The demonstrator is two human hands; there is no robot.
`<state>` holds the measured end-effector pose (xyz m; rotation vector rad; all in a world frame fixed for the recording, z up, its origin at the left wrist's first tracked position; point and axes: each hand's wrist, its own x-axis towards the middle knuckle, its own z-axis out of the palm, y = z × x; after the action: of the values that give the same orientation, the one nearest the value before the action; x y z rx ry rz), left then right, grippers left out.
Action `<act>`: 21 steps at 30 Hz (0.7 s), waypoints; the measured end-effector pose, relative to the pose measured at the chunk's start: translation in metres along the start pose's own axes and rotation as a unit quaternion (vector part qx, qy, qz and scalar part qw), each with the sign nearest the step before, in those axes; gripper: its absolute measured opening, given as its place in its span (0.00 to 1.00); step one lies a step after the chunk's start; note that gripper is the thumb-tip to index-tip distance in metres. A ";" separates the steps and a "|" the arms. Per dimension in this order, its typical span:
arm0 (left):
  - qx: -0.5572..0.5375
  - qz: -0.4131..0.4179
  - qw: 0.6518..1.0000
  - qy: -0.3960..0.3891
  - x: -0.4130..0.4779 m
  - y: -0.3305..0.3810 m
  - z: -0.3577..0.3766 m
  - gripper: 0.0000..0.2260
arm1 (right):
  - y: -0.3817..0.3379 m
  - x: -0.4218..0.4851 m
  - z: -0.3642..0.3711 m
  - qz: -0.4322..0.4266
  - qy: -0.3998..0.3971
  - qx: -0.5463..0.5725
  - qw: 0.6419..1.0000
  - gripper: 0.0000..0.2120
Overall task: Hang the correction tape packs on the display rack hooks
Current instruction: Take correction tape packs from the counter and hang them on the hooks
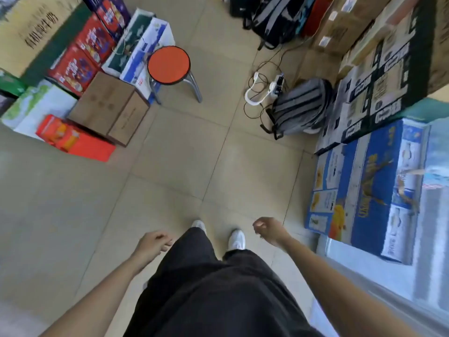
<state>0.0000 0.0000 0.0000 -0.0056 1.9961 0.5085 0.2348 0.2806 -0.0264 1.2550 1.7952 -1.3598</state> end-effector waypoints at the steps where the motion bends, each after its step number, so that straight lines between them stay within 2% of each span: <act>1: -0.018 0.007 1.000 0.006 0.006 0.005 -0.002 0.07 | -0.012 0.013 -0.008 -0.034 0.008 -0.008 0.999 0.09; 5: -0.059 0.013 0.998 0.020 0.024 0.047 -0.018 0.07 | -0.088 0.044 -0.053 -0.106 0.038 -0.036 0.993 0.12; 10: -0.062 0.077 0.995 0.008 0.073 0.122 -0.053 0.08 | -0.174 0.088 -0.088 -0.148 0.068 -0.007 0.987 0.12; 12: -0.057 0.104 0.993 0.001 0.096 0.159 -0.073 0.09 | -0.202 0.103 -0.099 -0.139 0.084 0.018 0.987 0.12; 16: -0.042 0.159 0.986 -0.008 0.138 0.235 -0.114 0.04 | -0.242 0.123 -0.125 -0.095 0.102 0.046 0.989 0.10; 21: 0.003 0.266 0.964 -0.013 0.174 0.348 -0.159 0.07 | -0.282 0.145 -0.177 -0.045 0.131 0.074 0.988 0.10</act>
<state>-0.2952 0.2975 0.0326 0.5523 1.9656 0.8366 -0.0618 0.4823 0.0276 1.5080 1.9778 -1.4555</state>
